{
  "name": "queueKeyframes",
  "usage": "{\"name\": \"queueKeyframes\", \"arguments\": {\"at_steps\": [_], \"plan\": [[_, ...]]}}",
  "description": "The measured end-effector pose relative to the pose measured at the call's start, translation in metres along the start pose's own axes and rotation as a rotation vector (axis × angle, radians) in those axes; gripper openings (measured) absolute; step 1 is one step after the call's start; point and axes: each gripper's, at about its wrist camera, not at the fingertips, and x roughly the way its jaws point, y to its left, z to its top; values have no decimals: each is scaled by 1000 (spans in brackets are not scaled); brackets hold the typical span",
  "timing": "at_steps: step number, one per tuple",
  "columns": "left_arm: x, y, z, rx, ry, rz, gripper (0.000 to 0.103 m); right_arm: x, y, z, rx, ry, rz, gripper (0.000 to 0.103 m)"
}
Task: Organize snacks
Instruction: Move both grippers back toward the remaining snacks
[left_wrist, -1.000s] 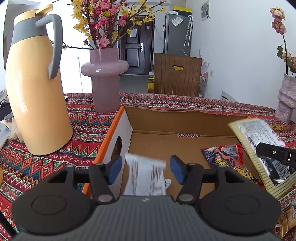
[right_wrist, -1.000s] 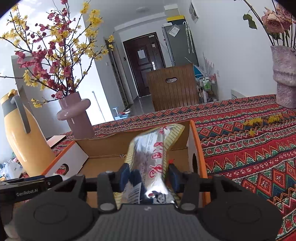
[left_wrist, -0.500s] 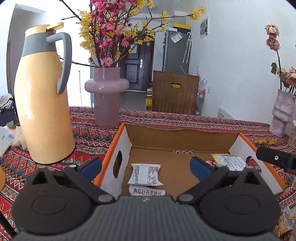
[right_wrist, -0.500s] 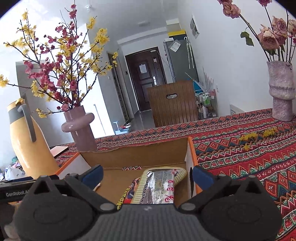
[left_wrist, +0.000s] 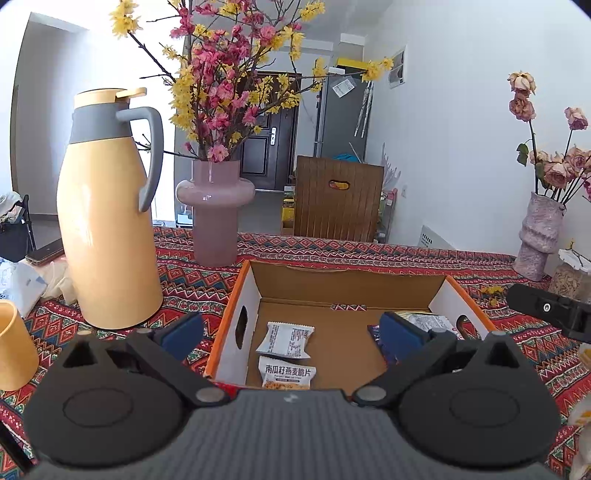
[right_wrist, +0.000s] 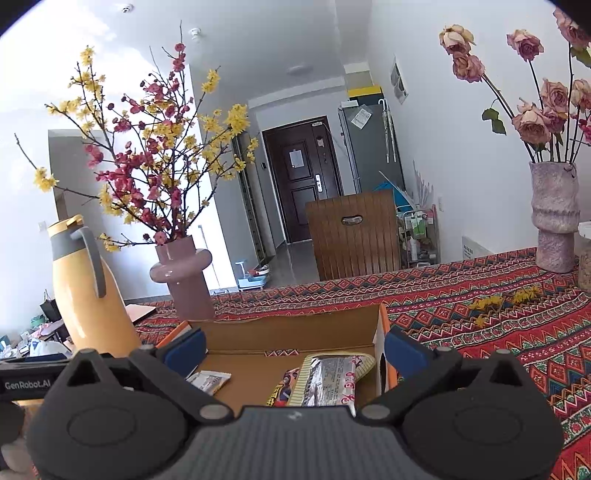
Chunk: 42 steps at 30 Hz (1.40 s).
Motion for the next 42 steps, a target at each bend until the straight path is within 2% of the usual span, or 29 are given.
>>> {"name": "queueKeyframes", "arguments": {"at_steps": [12, 17, 30, 42], "plan": [[-66, 16, -37, 19, -16, -23, 103, -75, 27, -39, -93, 27, 18, 103], [-79, 27, -61, 19, 10, -16, 103, -93, 26, -62, -69, 73, 19, 103], [-103, 42, -111, -4, 107, -4, 103, -114, 25, -119, -42, 219, 7, 103], [-127, 34, -125, 9, 115, -35, 103, -129, 39, -150, -63, 307, -37, 103]]}}
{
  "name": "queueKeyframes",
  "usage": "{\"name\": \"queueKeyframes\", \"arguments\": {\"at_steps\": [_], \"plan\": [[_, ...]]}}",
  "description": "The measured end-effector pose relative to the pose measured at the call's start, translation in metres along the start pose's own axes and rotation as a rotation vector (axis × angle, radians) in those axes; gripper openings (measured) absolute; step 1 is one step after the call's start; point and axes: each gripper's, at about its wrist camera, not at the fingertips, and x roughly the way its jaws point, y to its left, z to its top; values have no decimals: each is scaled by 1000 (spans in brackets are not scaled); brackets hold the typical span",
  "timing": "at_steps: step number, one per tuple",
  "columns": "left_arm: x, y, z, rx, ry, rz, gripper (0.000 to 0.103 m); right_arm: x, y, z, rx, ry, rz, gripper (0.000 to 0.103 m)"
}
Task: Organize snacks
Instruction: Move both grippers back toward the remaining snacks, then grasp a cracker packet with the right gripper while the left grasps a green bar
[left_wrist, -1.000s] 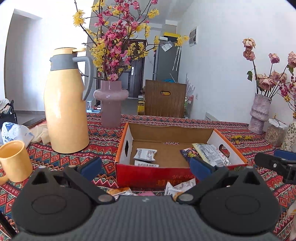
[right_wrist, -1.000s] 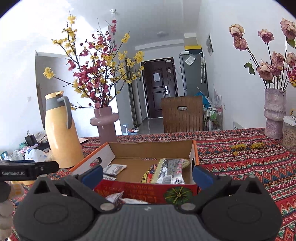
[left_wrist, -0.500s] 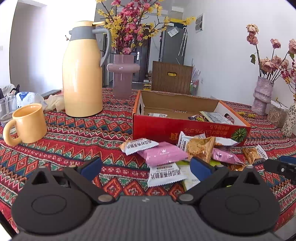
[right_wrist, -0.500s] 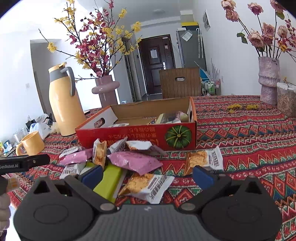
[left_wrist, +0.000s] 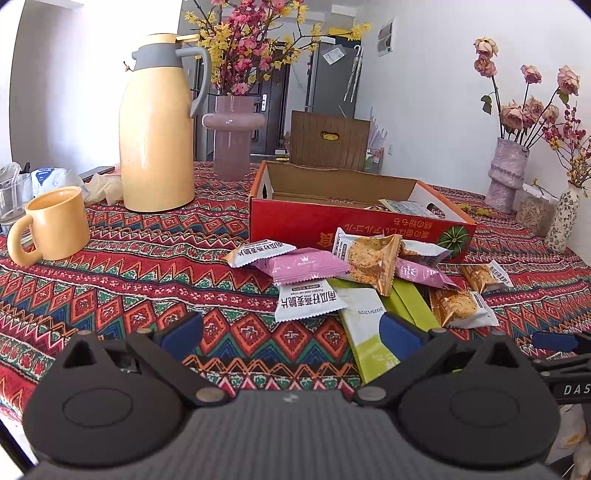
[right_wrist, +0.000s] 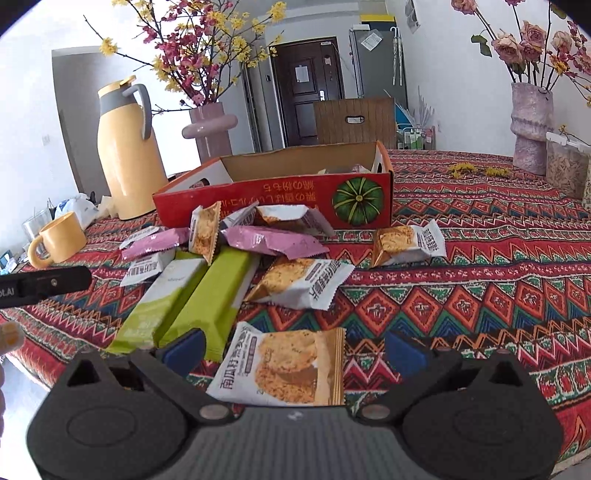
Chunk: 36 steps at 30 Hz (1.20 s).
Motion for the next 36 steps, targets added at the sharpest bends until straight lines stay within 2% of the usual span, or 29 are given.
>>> {"name": "queueKeyframes", "arguments": {"at_steps": [11, 23, 25, 26, 27, 34, 36], "plan": [[-8, 4, -7, -17, 11, 10, 103, 17, 22, -13, -68, 56, -130, 103], [-11, 8, -11, -34, 23, 11, 103, 17, 22, -13, -52, 51, -140, 103], [-12, 8, -11, -32, 21, 9, 103, 15, 24, -14, -56, 35, -141, 92], [-12, 9, -11, -32, 21, 10, 103, 14, 25, -14, -61, 26, -131, 82], [-12, 9, -11, -33, 21, 11, 103, 13, 26, -13, -66, 21, -125, 76], [-11, 9, -11, -34, 27, 13, 103, 8, 33, -17, -133, -14, -120, 68], [-11, 9, -11, -33, 27, 13, 103, 6, 33, -17, -137, -18, -103, 60]]}}
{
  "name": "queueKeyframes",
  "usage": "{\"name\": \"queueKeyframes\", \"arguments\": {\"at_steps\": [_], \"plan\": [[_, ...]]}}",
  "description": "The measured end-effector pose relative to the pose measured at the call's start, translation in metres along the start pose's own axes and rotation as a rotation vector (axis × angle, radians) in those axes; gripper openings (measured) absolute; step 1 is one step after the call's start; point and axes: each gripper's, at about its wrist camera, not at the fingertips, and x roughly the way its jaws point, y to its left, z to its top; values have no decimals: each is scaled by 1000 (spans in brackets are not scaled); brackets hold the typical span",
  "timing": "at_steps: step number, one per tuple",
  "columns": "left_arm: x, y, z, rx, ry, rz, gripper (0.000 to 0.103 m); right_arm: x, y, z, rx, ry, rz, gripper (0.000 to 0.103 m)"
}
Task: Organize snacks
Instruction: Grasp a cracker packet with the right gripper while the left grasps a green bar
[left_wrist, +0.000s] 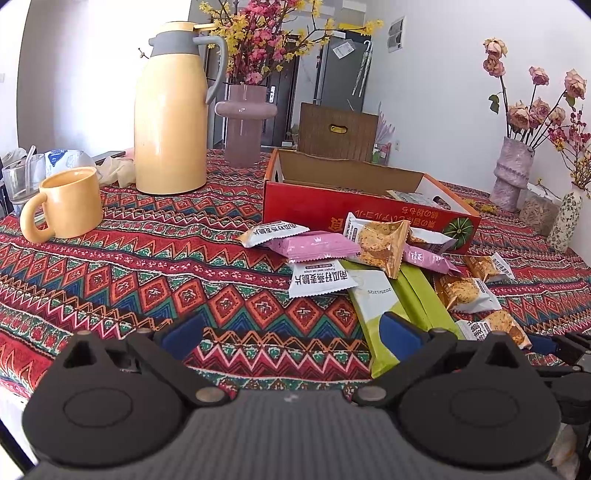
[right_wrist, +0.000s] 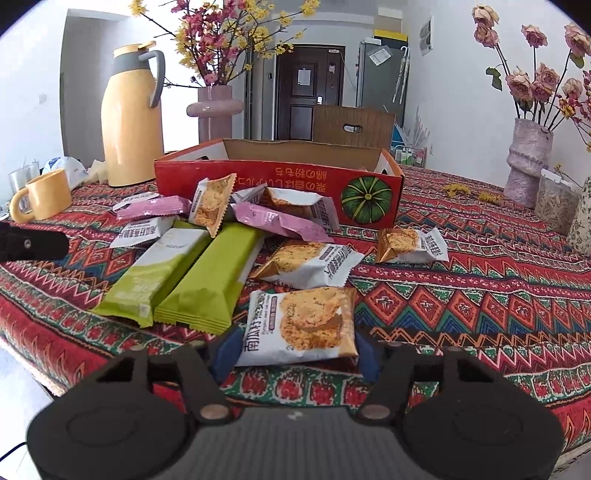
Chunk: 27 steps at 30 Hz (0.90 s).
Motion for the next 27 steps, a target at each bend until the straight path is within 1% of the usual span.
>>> {"name": "queueKeyframes", "arguments": {"at_steps": [1, 2, 4, 5, 8, 12, 21, 27], "plan": [[0, 0, 0, 0, 0, 0, 103, -1, 0, 0, -4, -2, 0, 59], [0, 0, 0, 0, 0, 0, 103, -1, 0, 1, -6, -4, 3, 55], [0, 0, 0, 1, 1, 0, 103, -1, -1, 1, -4, -1, 23, 24], [0, 0, 0, 1, 1, 0, 103, -1, -2, 1, 3, 6, 36, 15], [2, -1, 0, 2, 5, 0, 103, -2, -3, 1, 7, 5, 36, 15], [3, -2, 0, 3, 7, -1, 103, -2, -7, 1, 20, 3, 47, 18], [4, -3, -1, 7, 10, -3, 103, -10, -15, 3, 41, -38, 60, 11], [9, -6, 1, 17, 25, -5, 103, -16, -26, 5, 78, -70, 64, 9]]}}
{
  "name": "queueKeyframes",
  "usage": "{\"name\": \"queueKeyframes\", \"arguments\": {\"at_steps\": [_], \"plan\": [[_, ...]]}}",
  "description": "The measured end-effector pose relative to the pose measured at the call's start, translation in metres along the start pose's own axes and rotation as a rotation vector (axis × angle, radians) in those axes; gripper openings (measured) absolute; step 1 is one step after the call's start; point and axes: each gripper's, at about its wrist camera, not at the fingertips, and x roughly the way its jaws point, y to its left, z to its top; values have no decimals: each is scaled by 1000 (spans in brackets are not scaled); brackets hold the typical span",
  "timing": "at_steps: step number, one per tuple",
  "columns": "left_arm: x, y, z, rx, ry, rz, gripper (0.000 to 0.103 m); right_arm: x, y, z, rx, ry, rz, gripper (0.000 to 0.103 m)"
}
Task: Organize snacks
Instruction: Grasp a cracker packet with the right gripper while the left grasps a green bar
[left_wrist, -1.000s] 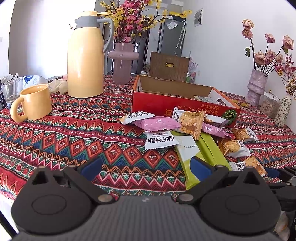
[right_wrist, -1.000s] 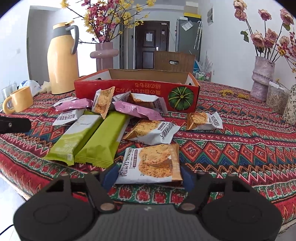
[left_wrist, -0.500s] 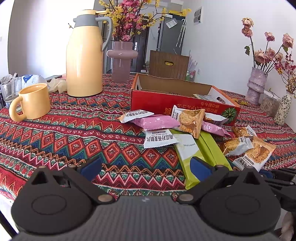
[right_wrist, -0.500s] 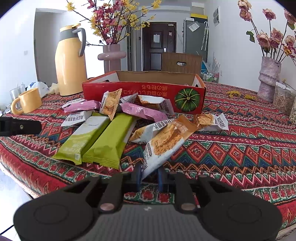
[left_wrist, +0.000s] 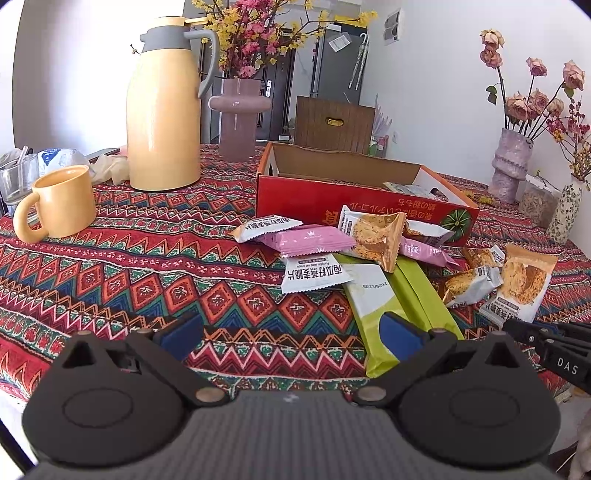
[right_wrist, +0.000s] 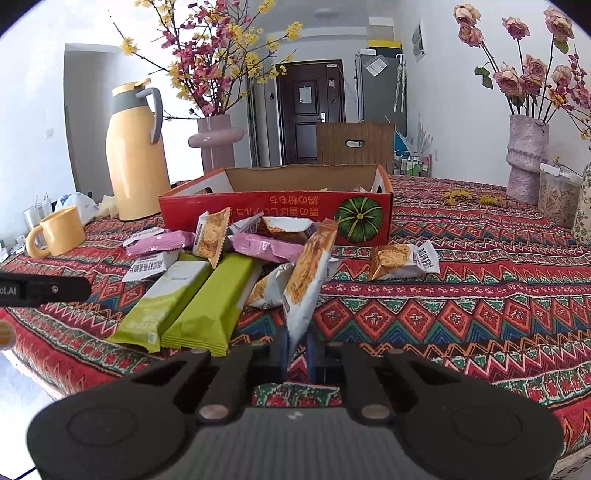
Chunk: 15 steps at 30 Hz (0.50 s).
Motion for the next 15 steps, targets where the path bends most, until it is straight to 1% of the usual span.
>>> {"name": "queueKeyframes", "arguments": {"at_steps": [7, 15], "plan": [[13, -14, 13, 14, 27, -18, 103, -14, -13, 8, 22, -62, -13, 9], [46, -38, 23, 47, 103, 11, 102, -15, -26, 11, 42, -83, -25, 9]]}}
